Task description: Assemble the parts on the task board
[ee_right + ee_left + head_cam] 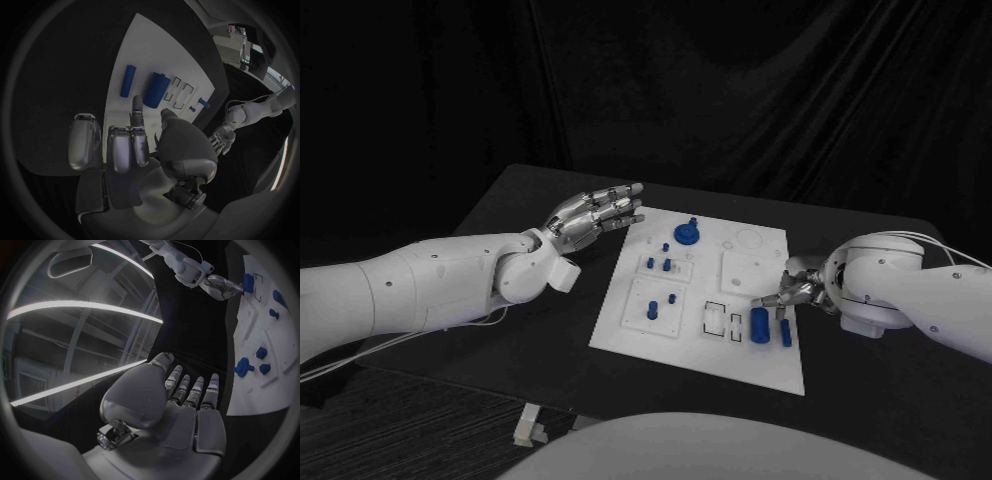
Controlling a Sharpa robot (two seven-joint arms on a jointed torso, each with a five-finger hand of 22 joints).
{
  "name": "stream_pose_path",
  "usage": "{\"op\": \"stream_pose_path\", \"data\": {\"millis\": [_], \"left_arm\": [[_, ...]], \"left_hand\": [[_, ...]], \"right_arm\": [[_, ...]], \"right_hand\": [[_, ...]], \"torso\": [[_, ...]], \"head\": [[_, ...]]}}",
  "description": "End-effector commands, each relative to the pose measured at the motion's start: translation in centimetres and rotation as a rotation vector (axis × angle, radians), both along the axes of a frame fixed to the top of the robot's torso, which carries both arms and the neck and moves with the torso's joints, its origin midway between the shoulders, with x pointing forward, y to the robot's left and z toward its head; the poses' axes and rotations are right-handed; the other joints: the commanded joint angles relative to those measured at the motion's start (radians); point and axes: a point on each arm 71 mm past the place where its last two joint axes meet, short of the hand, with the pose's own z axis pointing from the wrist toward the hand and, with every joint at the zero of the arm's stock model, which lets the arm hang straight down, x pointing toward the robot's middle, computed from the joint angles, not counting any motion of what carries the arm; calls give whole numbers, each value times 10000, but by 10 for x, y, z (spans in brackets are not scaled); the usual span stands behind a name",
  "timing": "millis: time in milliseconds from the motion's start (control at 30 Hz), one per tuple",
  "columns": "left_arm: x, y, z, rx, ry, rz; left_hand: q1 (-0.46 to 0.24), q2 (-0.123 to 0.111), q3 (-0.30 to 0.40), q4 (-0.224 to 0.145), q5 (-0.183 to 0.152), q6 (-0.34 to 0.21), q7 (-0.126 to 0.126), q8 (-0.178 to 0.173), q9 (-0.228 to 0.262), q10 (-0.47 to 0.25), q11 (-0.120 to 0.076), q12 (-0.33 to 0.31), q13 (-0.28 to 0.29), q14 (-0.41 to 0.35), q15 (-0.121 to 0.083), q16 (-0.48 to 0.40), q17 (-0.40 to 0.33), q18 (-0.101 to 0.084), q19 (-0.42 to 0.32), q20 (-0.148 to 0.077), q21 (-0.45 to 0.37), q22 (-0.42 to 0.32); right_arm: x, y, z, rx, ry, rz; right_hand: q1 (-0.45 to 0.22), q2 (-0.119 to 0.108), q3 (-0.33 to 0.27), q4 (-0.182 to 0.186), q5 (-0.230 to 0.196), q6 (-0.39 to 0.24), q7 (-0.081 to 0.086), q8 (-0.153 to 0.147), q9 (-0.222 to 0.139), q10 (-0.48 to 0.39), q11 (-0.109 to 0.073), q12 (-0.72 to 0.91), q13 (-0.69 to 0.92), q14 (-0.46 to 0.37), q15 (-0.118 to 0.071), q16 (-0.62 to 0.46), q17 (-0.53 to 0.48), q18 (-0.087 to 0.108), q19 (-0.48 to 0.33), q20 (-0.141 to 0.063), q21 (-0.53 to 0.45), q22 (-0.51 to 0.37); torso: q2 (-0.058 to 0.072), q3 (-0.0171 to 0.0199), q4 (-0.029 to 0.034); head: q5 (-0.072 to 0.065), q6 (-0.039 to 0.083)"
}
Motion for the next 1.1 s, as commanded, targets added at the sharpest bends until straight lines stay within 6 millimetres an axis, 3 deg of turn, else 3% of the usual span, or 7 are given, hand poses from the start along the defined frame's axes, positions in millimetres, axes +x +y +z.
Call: {"op": "stream_pose_path", "data": {"millis": [33, 600, 767, 900, 967, 1100], "left_arm": [[-1, -3, 0, -179, -35, -133], [-1, -2, 0, -143, 42, -175], [-1, -3, -1, -183, 76, -258], [-1, -3, -1, -182, 87, -271], [-1, -3, -1, -173, 93, -269], [-1, -3, -1, -158, 108, -265]], "left_hand": [[-242, -128, 519, -75, 67, -36, 46, 84, 9, 26, 77, 127, 103, 71, 21, 94, 95, -432, -24, -19, 108, -32], [-253, -135, 536, -69, 57, -58, 45, 76, 6, 11, 97, 100, 97, 67, 33, 93, 94, -436, -24, -18, 107, -35], [-288, -258, 555, -106, -34, -118, 18, 61, 1, -7, 145, 72, 94, 57, 45, 87, 90, -445, -23, -17, 105, -53], [-294, -258, 564, -105, -40, -132, 7, 58, -1, -12, 154, 60, 92, 50, 46, 80, 88, -446, -23, -17, 104, -55], [-294, -258, 564, -105, -40, -132, 7, 58, -1, -12, 154, 60, 92, 50, 46, 80, 88, -446, -23, -17, 104, -55], [-297, -256, 570, -103, -41, -129, 3, 58, 0, -13, 157, 65, 93, 55, 47, 87, 90, -447, -21, -17, 105, -53]], "right_arm": [[-1, -1, -4, -214, 177, -63], [-4, 9, -16, -260, 442, 93], [-5, 13, -20, -302, 560, 146], [-6, 14, -23, -319, 616, 150], [-6, 14, -25, -326, 640, 149], [-6, 15, -26, -348, 691, 171]], "right_hand": [[230, -68, -321, 4, -194, -94, -13, -154, 183, 1076, 67, 166, 2658, 1075, 45, 200, 2685, 245, -13, 71, -227, 1939], [404, -19, -386, -56, -240, -228, 11, -163, 357, 1076, 77, 166, 2658, 1032, 63, 119, 2504, 301, -113, 93, -502, 1859], [587, -32, -404, -162, -139, -255, 6, -133, 479, 1076, 63, 166, 2658, 1020, 54, 95, 2452, 317, -136, 89, -582, 1837], [861, -7, -402, -332, 309, -385, 17, -125, 673, 1076, 53, 166, 2658, 998, 44, 45, 2350, 330, -154, 79, -671, 1814], [1255, 0, -301, -595, 1397, -528, 22, -128, 853, 1076, 57, 166, 2658, 983, 42, 9, 2279, 343, -169, 72, -757, 1795], [1712, 6, -57, -911, 2155, -676, 28, -155, 989, 1076, 58, 166, 2658, 970, 41, -24, 2214, 348, -166, 71, -804, 1786]], "torso": [[0, -5, 3], [2, -2, 4], [-1, 1, 3], [0, 1, 4], [1, 0, 7], [0, -2, 10]], "head": [[-16, 1], [-3, 1], [0, 1], [9, 1], [19, 1], [4, 1]]}}
